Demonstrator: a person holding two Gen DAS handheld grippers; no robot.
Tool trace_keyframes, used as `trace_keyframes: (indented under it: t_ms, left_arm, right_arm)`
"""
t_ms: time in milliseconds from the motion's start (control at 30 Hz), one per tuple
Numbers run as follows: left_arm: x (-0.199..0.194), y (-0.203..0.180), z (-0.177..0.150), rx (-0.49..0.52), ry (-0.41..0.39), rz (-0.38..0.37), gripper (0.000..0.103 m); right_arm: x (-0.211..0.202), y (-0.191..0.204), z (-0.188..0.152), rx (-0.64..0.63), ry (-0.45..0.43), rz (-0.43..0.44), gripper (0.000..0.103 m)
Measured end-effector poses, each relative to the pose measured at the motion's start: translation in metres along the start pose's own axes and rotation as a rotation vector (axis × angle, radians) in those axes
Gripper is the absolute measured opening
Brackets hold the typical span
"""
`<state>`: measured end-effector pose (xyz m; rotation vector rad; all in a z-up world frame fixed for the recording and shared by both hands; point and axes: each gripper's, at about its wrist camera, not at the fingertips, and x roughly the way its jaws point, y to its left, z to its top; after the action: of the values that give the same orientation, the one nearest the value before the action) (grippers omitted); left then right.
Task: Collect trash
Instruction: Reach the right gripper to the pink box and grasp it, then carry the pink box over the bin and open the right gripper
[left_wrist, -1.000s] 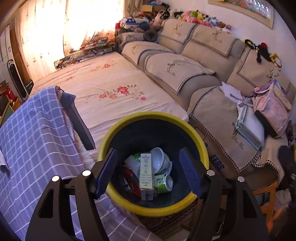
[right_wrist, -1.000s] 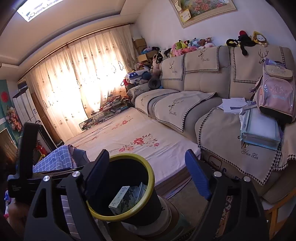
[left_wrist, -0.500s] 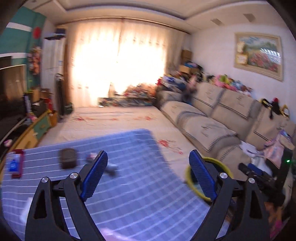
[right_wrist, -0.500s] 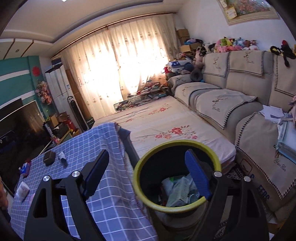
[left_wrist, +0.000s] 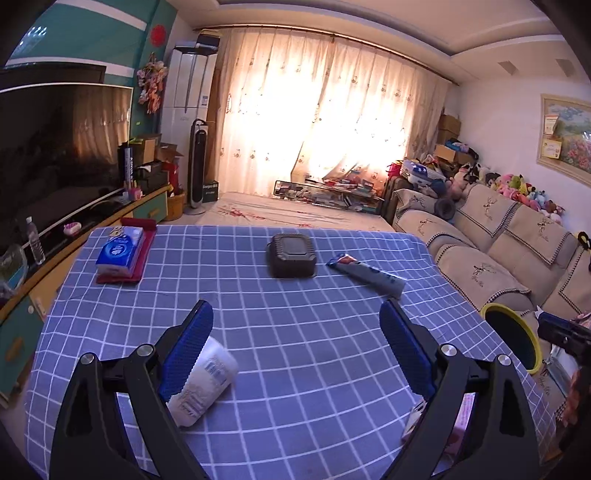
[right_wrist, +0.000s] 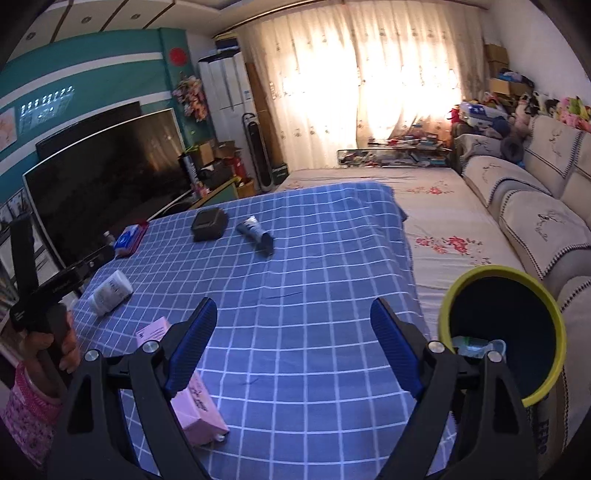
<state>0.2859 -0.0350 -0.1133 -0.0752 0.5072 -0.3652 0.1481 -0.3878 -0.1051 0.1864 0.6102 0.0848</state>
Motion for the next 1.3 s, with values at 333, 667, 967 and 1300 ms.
trace_keyframes:
  t_ms: [333,667,967,1300]
  left_arm:
    - [-0.016,0.017,0.001,-0.031,-0.04,0.057,0.092]
    - [-0.014,0.007,0.0,-0.002,-0.032,0.05,0.093]
    - [-0.011,0.009,-0.002,-0.007,-0.023,0.047,0.093]
    - [-0.008,0.006,-0.006,0.006,-0.015,0.05,0.093]
  right_arm:
    - [0.016,0.067,-0.016,-0.267,0.114,0.229,0.081]
    - [0.036,0.081,-0.046,-0.313,0.222,0.26,0.08]
    - [0.05,0.086,-0.052,-0.311,0.255,0.27,0.038]
    - [0.036,0.072,-0.046,-0.27,0.211,0.249,0.037]
